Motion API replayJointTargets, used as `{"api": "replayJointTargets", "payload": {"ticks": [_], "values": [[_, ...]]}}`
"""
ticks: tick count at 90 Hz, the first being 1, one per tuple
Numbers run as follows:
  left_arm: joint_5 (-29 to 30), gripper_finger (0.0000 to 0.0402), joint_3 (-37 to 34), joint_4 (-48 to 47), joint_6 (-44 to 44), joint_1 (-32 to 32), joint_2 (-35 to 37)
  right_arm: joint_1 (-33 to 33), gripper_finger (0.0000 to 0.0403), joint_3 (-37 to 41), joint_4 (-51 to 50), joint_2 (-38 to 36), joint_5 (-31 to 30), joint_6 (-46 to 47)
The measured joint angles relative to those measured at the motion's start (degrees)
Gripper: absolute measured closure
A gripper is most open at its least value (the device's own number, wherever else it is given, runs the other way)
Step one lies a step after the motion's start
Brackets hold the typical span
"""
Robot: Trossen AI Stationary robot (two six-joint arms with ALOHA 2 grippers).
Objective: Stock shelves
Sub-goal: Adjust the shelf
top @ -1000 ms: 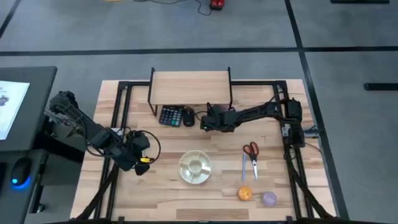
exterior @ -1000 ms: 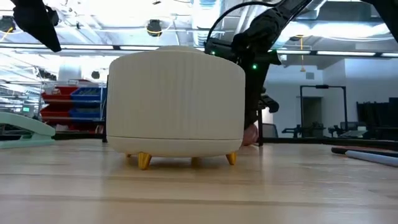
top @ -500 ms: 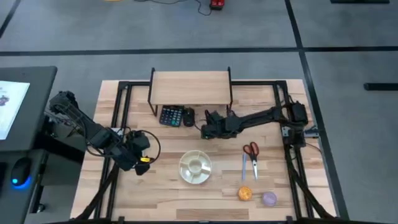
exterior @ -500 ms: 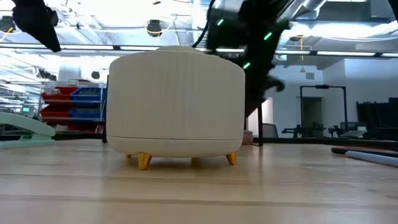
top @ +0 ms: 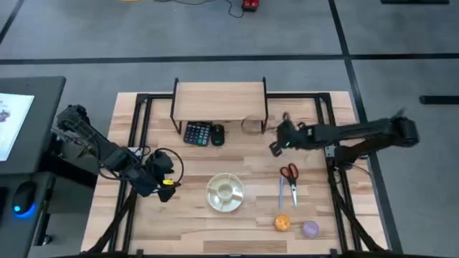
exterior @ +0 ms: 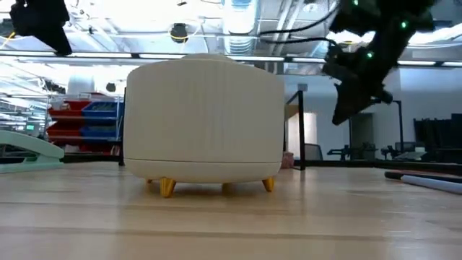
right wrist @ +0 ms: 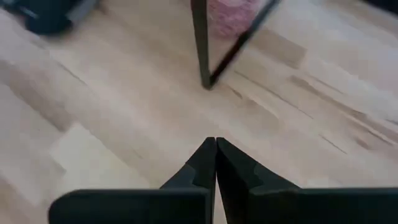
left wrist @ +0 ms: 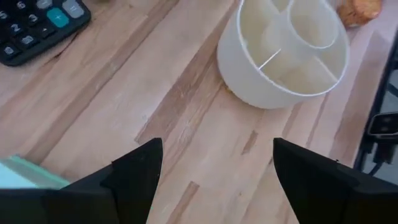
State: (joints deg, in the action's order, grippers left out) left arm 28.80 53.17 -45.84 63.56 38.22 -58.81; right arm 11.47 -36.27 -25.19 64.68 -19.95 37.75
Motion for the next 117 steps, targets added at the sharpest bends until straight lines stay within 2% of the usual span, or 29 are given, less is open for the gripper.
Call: {"api": "replayJointTargets", "payload": {"ticks": [10,18,31,43,61,80,90,117], "values": [[0.04,0.0120,0.00,0.08,0.23,0.00,-0.01,10.89,0.0403,4.65,8.61,-2.26,3.77,-2.19],[0.26,0.0120,0.00,0.08,0.86,-0.02,-0.02,19.07,0.0403,6.44,16.62,-1.15,9.54,-2.72],[-0.26,0.0120,0.00,0.06,0.99,0.00,-0.02,28.80,0.0403,6.82,29.30,4.94,19.08,-3.47],[-0.30,0.0120,0.00,0.03,1.07,-0.01,-0.02,34.59,0.0403,6.82,39.20,12.81,26.51,-0.29],[-0.50,0.0120,0.00,-0.12,2.48,0.00,-0.02,37.69,0.0403,6.75,53.75,25.05,33.55,4.77],[-0.52,0.0120,0.00,-1.43,4.25,0.00,-0.02,37.75,0.0403,2.20,58.56,35.29,39.59,5.43],[-0.54,0.0120,0.00,-1.62,5.16,0.00,-0.03,37.42,0.0403,-0.57,58.59,37.68,39.74,5.30],[-0.16,0.0120,0.00,-1.91,6.15,-0.01,-0.04,37.13,0.0403,-1.92,57.48,37.79,41.62,4.12]]}}
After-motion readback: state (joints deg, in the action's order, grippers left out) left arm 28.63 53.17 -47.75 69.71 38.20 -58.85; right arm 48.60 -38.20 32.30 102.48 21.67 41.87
